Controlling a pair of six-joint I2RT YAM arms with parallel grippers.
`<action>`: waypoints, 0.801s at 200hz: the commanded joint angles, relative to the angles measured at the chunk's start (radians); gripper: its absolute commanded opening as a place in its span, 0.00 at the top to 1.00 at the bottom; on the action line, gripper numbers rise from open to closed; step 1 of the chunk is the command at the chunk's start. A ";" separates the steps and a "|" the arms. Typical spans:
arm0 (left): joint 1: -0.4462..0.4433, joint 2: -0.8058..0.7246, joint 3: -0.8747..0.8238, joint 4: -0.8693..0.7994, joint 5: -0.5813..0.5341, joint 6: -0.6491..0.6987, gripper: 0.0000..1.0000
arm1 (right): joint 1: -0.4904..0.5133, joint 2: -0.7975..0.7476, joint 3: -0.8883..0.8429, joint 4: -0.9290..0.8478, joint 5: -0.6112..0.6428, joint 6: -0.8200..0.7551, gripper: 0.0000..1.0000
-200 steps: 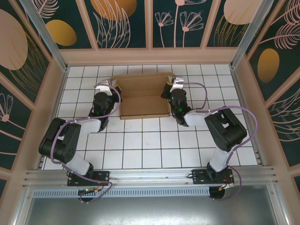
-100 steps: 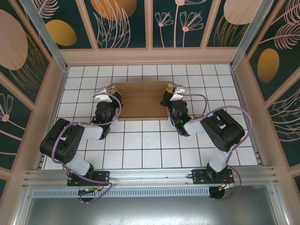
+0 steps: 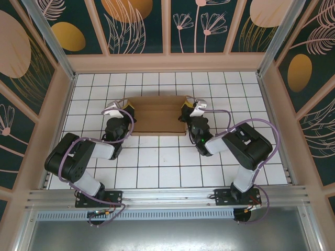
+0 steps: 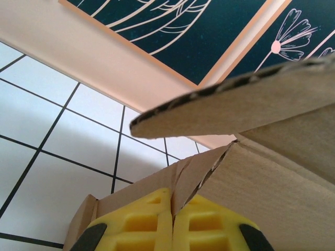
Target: Fold the paper box
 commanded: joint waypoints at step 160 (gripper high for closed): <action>-0.017 0.025 -0.138 -0.201 0.068 -0.153 1.00 | 0.119 0.155 -0.023 -0.260 0.112 0.255 1.00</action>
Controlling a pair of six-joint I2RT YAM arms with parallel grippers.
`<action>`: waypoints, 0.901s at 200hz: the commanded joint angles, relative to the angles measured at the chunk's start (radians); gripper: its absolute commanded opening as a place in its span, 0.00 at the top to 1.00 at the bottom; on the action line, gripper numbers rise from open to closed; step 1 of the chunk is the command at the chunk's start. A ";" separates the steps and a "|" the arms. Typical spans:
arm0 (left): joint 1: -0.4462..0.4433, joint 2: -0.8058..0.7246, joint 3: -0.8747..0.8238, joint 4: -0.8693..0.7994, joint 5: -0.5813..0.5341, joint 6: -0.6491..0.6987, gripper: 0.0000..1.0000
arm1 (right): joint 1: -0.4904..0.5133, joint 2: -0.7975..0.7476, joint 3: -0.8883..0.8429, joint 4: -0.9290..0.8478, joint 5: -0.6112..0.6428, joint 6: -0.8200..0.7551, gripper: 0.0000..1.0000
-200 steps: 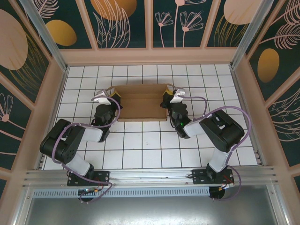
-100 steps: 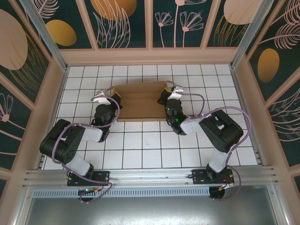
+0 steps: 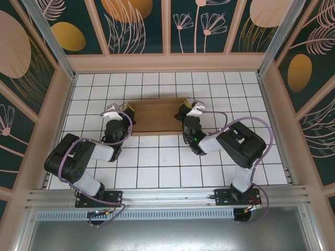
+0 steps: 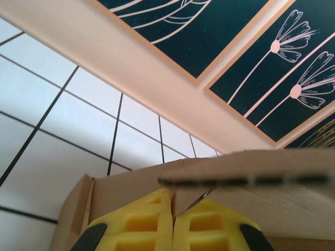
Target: Fold the paper box
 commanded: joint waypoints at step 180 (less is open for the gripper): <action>-0.022 0.027 0.007 -0.489 -0.085 0.069 1.00 | 0.059 -0.177 -0.524 0.294 -0.287 -0.148 0.48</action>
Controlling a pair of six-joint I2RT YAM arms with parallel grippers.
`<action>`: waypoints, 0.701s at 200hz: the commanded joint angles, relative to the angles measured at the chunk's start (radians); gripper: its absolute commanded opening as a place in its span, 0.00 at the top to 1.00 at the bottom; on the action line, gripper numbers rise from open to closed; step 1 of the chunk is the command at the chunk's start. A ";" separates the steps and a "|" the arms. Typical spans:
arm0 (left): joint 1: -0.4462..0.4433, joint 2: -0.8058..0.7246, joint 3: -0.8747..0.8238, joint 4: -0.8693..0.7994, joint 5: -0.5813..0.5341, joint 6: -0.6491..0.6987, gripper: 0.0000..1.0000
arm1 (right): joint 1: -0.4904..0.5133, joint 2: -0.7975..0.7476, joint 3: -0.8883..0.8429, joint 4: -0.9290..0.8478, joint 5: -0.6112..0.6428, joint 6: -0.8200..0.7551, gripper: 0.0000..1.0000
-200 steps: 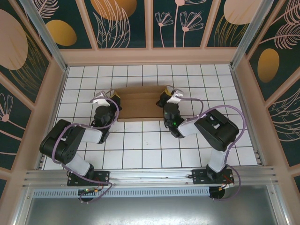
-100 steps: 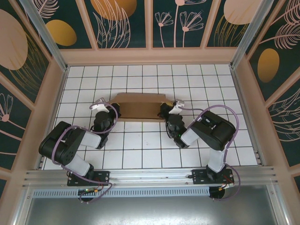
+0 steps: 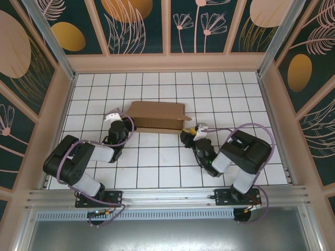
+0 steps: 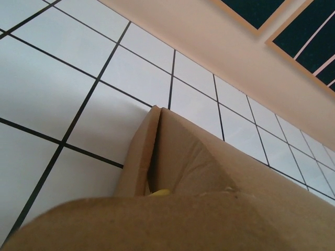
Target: Fold the paper box
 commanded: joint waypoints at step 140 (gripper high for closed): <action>-0.025 -0.033 -0.024 -0.179 0.042 0.109 0.64 | -0.340 -0.499 0.496 -0.903 -0.477 -0.184 0.93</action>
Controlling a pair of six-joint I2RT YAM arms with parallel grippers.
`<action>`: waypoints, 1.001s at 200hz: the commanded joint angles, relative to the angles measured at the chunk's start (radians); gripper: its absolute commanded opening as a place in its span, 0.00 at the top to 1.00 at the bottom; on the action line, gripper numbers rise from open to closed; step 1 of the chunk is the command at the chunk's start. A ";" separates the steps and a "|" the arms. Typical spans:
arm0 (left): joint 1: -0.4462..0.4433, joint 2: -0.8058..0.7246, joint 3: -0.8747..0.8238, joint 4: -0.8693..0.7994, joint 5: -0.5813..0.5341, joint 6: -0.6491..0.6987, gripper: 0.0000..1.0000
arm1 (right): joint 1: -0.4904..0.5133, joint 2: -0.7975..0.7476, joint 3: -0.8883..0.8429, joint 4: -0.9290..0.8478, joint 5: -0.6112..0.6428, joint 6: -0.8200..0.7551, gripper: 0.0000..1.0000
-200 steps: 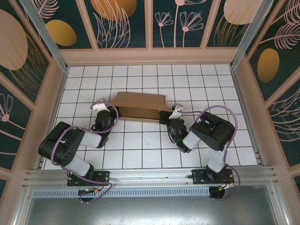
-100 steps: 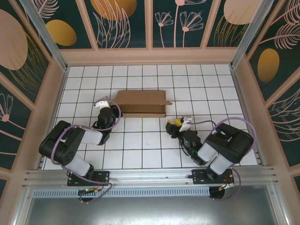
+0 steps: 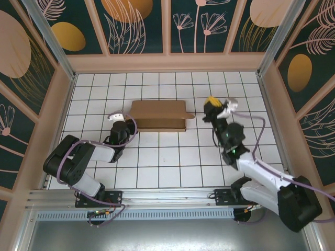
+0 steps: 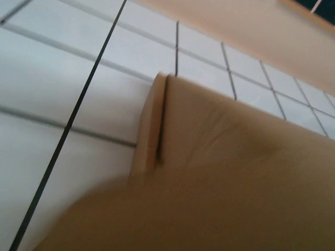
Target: Fold the paper box
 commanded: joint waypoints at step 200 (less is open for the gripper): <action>0.088 -0.348 0.302 -0.728 0.014 0.013 0.22 | -0.017 0.800 0.645 -0.820 -0.295 -0.061 0.69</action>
